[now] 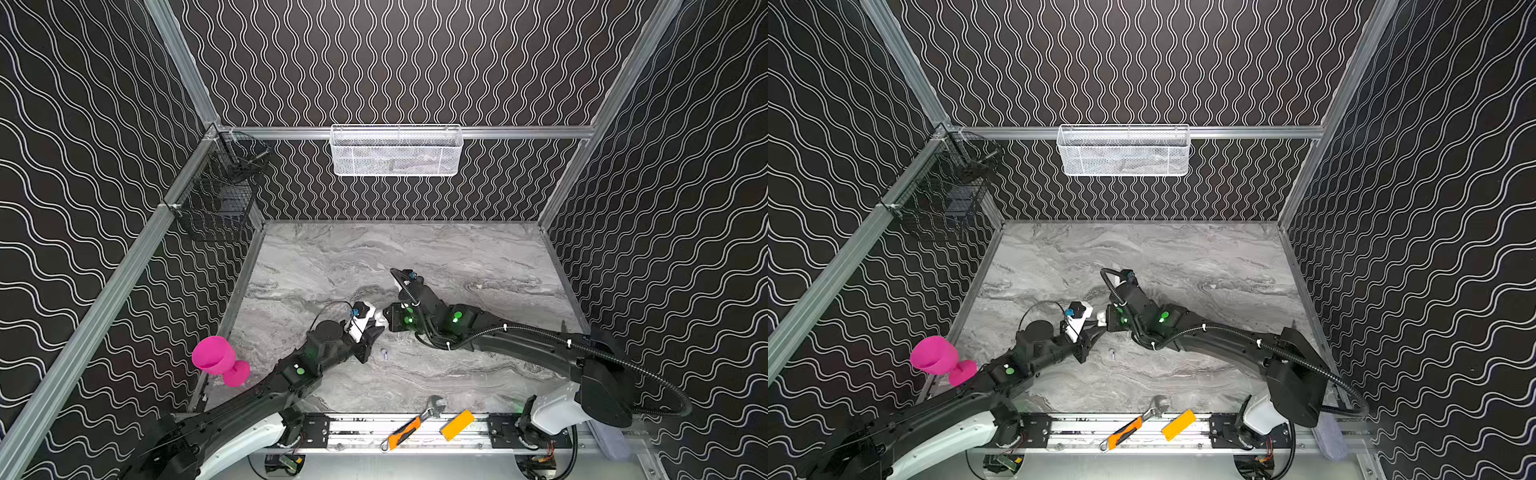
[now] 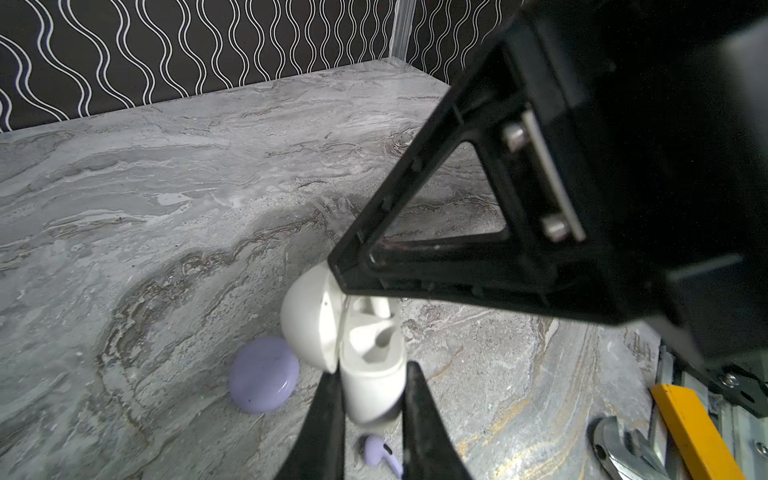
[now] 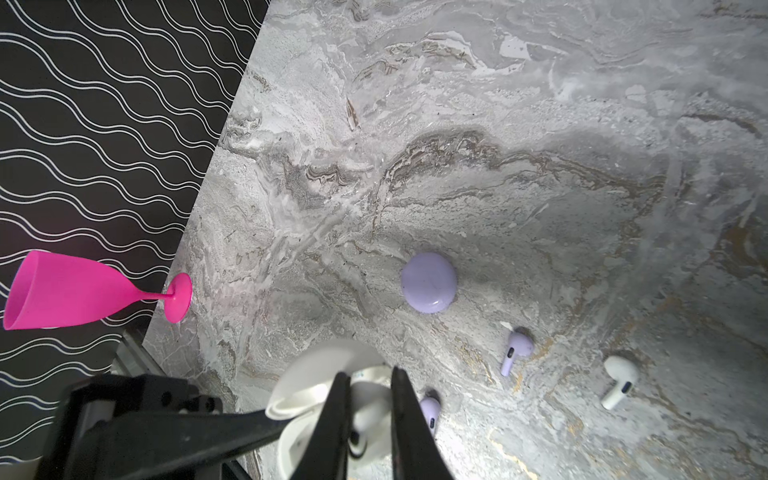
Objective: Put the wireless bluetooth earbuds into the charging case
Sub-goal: 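Lower the white earbud into the open case's slot with the right gripper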
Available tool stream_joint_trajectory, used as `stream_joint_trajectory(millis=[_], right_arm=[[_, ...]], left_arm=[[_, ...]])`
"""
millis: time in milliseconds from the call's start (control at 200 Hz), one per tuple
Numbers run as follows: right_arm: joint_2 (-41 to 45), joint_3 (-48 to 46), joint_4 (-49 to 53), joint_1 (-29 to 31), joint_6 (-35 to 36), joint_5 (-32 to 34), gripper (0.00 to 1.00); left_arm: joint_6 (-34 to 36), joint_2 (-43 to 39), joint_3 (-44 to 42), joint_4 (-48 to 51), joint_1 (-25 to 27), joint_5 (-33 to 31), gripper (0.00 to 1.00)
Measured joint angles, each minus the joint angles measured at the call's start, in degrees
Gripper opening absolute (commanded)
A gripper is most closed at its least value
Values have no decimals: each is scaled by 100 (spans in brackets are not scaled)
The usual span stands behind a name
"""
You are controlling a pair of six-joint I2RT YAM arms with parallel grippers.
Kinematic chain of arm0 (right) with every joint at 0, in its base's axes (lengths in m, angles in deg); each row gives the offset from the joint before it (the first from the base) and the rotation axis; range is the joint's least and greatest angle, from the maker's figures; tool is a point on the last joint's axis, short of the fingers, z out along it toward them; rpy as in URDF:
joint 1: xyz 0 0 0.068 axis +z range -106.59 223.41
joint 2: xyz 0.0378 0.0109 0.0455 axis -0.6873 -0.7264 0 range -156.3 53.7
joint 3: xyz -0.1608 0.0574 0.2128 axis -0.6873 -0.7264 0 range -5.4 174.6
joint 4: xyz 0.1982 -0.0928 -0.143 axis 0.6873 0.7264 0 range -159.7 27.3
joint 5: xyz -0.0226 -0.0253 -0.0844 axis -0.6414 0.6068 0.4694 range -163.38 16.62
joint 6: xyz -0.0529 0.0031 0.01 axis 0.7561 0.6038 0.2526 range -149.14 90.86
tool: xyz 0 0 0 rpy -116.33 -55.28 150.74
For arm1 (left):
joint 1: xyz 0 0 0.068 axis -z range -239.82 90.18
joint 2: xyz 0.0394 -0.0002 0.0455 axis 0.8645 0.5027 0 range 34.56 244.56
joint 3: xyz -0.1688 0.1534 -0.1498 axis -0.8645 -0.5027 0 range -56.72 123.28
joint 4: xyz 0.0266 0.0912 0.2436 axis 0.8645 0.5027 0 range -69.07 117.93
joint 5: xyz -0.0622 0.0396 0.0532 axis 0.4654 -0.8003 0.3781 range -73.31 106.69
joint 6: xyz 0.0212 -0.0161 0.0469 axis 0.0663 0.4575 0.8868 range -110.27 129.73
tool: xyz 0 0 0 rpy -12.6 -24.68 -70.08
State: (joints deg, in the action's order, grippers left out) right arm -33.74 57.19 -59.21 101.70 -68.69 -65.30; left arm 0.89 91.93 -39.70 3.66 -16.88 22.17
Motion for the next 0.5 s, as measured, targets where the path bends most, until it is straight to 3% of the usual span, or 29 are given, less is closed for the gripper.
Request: stream_joint_trajectory(millis=[500], right_arm=[[0, 0, 9, 35, -7, -44, 12]], left_arm=[[0, -15, 0, 4, 0, -11, 2]])
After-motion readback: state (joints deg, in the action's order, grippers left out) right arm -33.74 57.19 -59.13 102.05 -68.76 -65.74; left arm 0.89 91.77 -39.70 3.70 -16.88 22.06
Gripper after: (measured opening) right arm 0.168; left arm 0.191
